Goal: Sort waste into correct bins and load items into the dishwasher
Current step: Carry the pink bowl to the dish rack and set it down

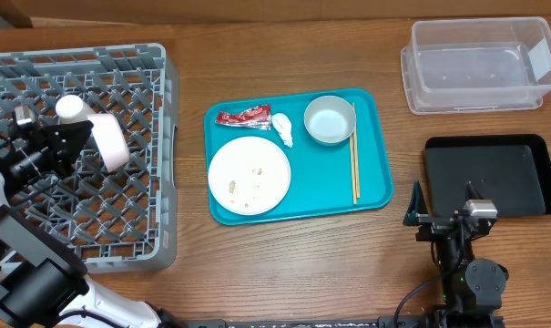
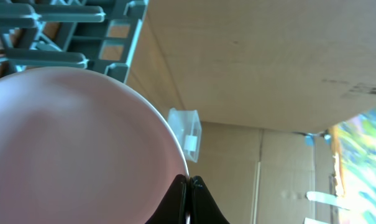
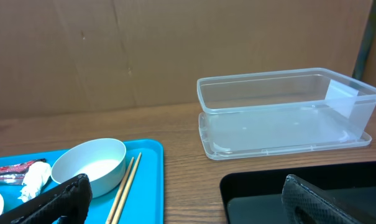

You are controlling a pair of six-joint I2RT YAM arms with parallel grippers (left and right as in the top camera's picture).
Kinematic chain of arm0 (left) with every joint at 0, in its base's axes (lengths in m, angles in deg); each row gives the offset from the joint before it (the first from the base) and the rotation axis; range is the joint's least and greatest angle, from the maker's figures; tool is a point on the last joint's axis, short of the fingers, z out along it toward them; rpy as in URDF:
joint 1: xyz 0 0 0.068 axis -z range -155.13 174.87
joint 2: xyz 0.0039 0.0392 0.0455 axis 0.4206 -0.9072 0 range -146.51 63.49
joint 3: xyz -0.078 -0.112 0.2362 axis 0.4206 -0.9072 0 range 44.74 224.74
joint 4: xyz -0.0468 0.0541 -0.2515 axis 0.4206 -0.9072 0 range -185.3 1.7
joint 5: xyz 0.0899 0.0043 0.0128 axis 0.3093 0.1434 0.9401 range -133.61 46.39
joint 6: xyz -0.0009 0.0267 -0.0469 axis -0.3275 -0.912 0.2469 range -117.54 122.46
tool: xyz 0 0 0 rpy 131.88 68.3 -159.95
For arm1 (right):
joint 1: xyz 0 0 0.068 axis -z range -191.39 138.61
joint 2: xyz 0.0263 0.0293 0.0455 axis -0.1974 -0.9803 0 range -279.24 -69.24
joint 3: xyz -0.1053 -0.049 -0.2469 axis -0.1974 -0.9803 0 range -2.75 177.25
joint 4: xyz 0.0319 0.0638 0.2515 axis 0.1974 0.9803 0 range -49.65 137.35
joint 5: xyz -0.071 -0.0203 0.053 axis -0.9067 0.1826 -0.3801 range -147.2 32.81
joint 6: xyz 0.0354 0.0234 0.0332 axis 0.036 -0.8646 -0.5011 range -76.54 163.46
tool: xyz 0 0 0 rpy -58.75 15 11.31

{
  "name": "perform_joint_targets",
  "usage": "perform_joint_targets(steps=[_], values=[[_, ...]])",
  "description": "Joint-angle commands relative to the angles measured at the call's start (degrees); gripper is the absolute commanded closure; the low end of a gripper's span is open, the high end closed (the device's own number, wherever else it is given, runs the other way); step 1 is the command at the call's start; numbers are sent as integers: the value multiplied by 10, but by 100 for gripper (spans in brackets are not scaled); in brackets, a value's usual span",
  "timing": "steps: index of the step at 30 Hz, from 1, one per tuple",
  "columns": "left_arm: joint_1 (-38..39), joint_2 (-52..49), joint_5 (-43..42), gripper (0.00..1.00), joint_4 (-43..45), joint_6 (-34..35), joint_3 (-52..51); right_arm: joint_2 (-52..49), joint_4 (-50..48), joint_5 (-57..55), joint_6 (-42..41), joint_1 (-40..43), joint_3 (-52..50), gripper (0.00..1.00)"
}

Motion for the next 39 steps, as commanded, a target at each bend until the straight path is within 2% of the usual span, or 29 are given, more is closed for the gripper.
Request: perform_joint_targets(steps=[1, 11, 19, 29, 32, 33, 35, 37, 39], values=[[-11, 7, -6, 96, 16, 21, -12, 7, -3, -3, -2, 2, -6, 0], [-60, 7, 8, 96, 41, 33, -12, 7, -3, -3, -2, 2, -6, 0], [-63, 7, 129, 96, 50, 33, -12, 7, -3, -3, -2, 2, -6, 0], [-82, 7, 135, 95, 61, 75, -2, 7, -3, -3, -2, 2, -6, 0], [-94, 7, 140, 86, 42, 70, 12, 7, -3, -3, -2, 2, -6, 0], [-99, 7, 154, 83, 31, 69, 18, 7, -3, -3, -2, 2, -6, 0], [-111, 7, 201, 69, -3, 69, 34, 7, -3, -3, -2, 2, -6, 0], [-122, 7, 237, 65, -30, 59, 54, 7, -3, -3, -2, 2, -6, 0], [-131, 7, 256, 50, -58, 32, 81, 7, -3, -3, -2, 2, -6, 0]])
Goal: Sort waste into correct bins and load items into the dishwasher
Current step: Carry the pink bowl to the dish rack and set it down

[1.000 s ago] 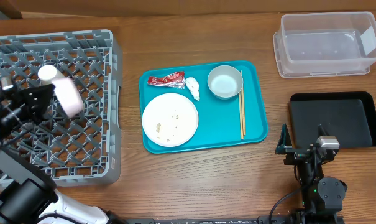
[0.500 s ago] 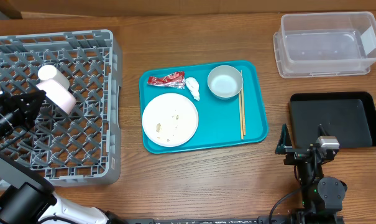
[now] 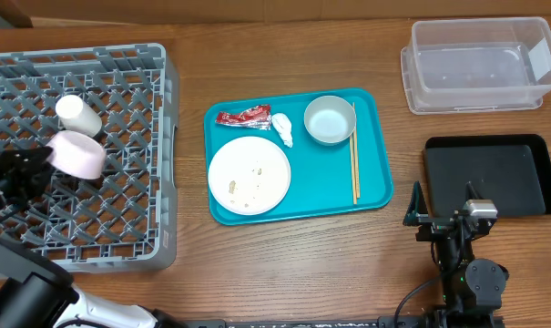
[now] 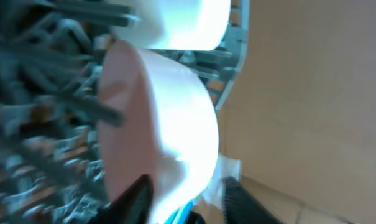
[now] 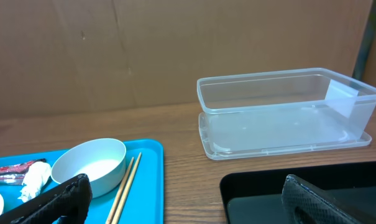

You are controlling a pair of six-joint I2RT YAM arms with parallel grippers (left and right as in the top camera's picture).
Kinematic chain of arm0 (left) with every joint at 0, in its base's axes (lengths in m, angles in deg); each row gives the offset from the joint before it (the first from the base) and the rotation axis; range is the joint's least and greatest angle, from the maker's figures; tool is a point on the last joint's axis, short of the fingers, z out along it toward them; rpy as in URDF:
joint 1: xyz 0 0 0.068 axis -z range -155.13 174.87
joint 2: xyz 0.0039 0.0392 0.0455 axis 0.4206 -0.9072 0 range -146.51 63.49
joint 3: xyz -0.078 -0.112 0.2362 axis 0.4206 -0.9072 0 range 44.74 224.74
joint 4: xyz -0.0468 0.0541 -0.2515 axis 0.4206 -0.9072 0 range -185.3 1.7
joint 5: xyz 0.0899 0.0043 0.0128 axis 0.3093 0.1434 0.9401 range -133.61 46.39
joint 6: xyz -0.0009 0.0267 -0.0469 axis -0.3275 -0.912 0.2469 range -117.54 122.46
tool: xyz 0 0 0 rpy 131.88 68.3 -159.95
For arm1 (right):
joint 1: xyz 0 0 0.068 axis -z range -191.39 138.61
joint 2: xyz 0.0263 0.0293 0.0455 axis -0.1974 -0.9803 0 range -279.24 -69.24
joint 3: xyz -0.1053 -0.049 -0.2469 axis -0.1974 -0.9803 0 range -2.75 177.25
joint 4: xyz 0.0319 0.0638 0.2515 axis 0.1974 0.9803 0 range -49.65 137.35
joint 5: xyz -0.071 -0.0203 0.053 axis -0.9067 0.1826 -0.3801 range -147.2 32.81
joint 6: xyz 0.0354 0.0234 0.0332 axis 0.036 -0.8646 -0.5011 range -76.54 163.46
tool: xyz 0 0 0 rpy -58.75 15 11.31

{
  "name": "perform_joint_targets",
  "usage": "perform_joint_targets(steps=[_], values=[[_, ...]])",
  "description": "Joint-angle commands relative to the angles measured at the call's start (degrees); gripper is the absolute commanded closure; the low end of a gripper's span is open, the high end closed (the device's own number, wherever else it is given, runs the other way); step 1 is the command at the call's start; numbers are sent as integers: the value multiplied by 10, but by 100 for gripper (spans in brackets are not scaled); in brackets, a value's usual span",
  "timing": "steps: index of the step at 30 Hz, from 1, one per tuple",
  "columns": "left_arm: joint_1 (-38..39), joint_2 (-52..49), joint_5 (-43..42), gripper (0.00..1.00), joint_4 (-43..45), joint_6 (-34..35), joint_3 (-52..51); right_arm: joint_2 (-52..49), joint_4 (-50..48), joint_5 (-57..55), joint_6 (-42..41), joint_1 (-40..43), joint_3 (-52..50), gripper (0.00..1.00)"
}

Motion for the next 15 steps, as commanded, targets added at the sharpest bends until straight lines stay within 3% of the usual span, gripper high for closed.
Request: perform_joint_targets(steps=[1, 6, 10, 15], values=[[-18, 0, 81, 48, -37, -38, 65, 7, -3, -3, -2, 2, -6, 0], [-20, 0, 161, 48, -123, -40, 178, 7, -3, -3, -2, 2, -6, 0], [-5, 0, 171, 50, -168, -40, 263, 7, -3, -3, -2, 2, -6, 0], [50, 0, 205, 70, -202, -46, 322, 7, -3, -3, -2, 2, -6, 0]])
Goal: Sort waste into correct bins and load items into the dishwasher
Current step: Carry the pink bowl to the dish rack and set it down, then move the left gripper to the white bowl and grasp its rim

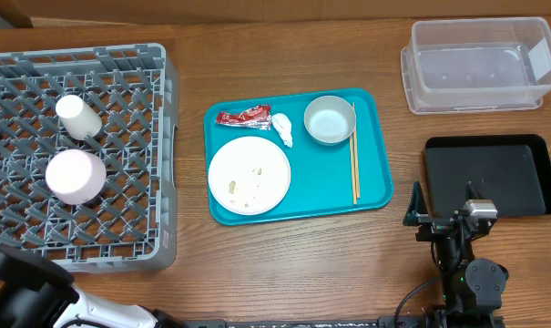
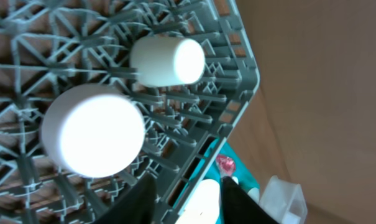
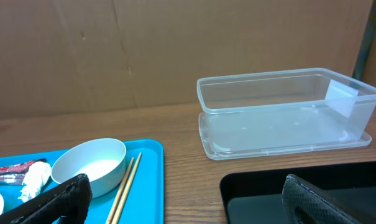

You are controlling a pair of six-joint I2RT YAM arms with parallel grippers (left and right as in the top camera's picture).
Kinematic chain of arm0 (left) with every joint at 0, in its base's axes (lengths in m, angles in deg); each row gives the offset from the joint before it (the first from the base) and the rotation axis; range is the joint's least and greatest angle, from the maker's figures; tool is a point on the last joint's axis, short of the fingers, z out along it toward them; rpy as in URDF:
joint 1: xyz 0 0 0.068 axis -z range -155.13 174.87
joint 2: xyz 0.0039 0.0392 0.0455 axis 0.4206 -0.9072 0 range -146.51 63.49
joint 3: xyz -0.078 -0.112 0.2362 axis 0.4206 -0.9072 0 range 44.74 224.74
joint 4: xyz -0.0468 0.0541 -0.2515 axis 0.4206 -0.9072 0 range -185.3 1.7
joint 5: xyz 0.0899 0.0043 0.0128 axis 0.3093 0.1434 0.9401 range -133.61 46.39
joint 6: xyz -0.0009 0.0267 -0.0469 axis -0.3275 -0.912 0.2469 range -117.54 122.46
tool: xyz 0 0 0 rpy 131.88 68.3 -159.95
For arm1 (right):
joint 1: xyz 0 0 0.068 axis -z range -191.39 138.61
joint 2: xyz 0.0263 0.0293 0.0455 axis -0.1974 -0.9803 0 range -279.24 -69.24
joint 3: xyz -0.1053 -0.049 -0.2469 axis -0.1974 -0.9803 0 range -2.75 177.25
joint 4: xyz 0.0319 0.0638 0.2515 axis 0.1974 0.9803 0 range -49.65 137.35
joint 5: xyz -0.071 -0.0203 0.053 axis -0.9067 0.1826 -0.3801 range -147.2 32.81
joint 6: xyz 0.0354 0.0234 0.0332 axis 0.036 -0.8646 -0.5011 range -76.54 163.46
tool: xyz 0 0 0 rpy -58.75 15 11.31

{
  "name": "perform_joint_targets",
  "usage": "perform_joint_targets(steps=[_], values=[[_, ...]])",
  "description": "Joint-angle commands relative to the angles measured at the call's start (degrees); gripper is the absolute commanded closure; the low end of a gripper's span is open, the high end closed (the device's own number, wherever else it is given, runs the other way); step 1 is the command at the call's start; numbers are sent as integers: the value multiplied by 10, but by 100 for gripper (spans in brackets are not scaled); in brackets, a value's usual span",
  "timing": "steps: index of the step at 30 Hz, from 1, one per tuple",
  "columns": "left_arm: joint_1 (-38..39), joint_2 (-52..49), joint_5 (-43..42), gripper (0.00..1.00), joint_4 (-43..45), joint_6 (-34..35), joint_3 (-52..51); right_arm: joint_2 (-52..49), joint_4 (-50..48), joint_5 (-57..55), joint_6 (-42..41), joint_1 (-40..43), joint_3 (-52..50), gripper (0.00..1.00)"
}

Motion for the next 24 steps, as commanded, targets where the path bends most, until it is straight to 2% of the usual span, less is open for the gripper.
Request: perform_joint_targets(steps=[1, 4, 6, 9, 13, 17, 21, 23, 24], values=[[54, 0, 56, 75, -14, -18, 29, 7, -3, -3, -2, 2, -6, 0], [116, 0, 130, 90, -22, -22, 26, 7, -3, -3, -2, 2, -6, 0], [168, 0, 173, 91, -22, -21, 25, 7, -3, -3, -2, 2, -6, 0], [247, 0, 177, 77, -20, -21, 27, 7, -3, -3, -2, 2, -6, 0], [355, 0, 191, 76, -19, -21, 36, 7, -3, -3, -2, 2, -6, 0], [474, 0, 242, 75, -14, -21, 43, 7, -3, -3, -2, 2, -6, 0], [595, 0, 288, 69, -3, -21, 42, 7, -3, -3, -2, 2, -6, 0], [648, -1, 301, 58, 14, -21, 42, 7, -3, -3, -2, 2, -6, 0], [678, -2, 309, 44, 26, -22, 41, 7, -3, -3, -2, 2, -6, 0]])
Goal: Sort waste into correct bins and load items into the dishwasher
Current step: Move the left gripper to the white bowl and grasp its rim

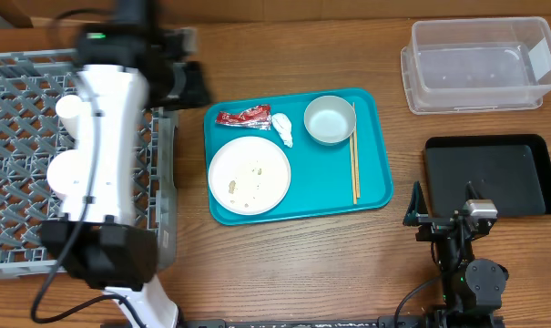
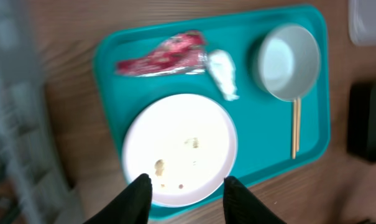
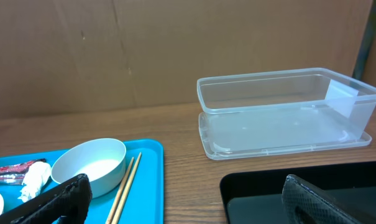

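Observation:
A teal tray (image 1: 375, 187) carries a white plate (image 1: 249, 175) with crumbs, a red wrapper (image 1: 243, 117), a crumpled tissue (image 1: 283, 128), a pale bowl (image 1: 329, 120) and chopsticks (image 1: 354, 164). My left gripper (image 1: 193, 85) hangs open and empty at the rack's right edge. In the left wrist view it looks down on the plate (image 2: 180, 148), the wrapper (image 2: 163, 55) and the bowl (image 2: 286, 61). The grey dish rack (image 1: 11, 219) holds a white cup (image 1: 67, 109) and an upturned pink bowl (image 1: 62, 170), both partly hidden by my left arm. My right gripper (image 1: 439, 217) rests open near the front edge.
A clear plastic bin (image 1: 480, 64) stands at the back right, and a black bin (image 1: 494, 173) lies in front of it, just beyond my right gripper. My left arm stretches across the rack from the front edge to the back.
My left gripper was off the rack's left side, looking at the cup and pink bowl. Now it is at the rack's right edge above the tray, still open and empty. The right arm is unchanged.
My left gripper held the pink bowl above the rack, beside the white cup. Then the bowl was low on the rack. Then it stood upturned in the rack, let go, with my gripper drawn off to the left. Now the gripper is over the tray.

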You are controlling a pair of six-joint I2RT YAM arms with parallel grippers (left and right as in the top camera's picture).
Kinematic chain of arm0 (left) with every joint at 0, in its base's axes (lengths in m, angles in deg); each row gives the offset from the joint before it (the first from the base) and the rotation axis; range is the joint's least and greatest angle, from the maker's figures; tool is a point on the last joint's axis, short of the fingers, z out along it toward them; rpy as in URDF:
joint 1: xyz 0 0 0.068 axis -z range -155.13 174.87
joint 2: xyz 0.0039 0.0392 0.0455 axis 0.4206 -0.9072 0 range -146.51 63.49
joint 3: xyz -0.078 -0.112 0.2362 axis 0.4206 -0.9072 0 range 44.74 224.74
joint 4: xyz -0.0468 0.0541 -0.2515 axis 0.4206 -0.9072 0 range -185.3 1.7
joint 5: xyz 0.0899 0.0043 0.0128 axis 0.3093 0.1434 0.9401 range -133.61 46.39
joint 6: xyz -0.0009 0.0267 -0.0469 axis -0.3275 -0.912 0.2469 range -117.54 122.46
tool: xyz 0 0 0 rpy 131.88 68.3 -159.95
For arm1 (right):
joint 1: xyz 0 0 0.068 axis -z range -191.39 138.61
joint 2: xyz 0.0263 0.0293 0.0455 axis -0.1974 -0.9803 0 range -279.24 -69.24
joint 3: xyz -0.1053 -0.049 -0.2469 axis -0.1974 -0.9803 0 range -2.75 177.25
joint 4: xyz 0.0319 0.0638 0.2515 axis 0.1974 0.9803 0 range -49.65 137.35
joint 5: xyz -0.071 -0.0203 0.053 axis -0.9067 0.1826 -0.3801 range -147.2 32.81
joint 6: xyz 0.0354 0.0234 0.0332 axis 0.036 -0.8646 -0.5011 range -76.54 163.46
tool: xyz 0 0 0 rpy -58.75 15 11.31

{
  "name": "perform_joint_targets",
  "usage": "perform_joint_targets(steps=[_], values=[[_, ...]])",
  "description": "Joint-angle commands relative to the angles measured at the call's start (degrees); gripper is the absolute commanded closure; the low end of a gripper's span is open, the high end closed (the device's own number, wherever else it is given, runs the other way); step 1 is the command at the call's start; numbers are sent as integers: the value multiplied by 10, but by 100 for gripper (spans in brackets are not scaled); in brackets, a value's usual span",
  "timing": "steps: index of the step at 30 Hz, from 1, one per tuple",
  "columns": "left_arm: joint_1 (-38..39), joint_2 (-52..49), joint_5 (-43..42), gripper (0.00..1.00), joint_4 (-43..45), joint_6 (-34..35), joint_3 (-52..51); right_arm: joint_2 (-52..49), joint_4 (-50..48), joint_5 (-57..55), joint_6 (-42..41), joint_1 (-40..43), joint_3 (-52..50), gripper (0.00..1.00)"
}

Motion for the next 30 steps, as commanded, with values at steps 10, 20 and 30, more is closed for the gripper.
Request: perform_joint_targets(steps=[10, 20, 30], values=[[240, -94, 162, 11, 108, -2, 14, 7, -3, -3, -2, 2, -6, 0], [307, -221, 183, 27, 201, -108, 14, 7, -3, -3, -2, 2, -6, 0], [341, -238, 198, 30, 250, -121, 14, 7, -3, -3, -2, 2, -6, 0]])
